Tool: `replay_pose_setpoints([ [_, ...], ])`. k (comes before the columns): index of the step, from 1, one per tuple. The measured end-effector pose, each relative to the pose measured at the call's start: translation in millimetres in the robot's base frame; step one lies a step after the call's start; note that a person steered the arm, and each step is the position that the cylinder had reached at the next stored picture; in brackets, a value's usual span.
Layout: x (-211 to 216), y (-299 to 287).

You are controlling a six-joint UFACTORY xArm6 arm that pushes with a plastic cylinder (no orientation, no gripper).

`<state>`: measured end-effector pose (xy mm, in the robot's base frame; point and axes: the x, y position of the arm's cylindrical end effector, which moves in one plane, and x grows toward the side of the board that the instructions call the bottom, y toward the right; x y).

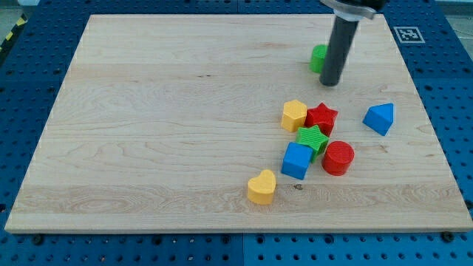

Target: Place red star to the bottom of green circle

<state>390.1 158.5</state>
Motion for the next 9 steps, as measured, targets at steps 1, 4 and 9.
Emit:
replay_pose_setpoints([
  [1, 27, -6],
  [4, 75, 14],
  [9, 33, -46],
])
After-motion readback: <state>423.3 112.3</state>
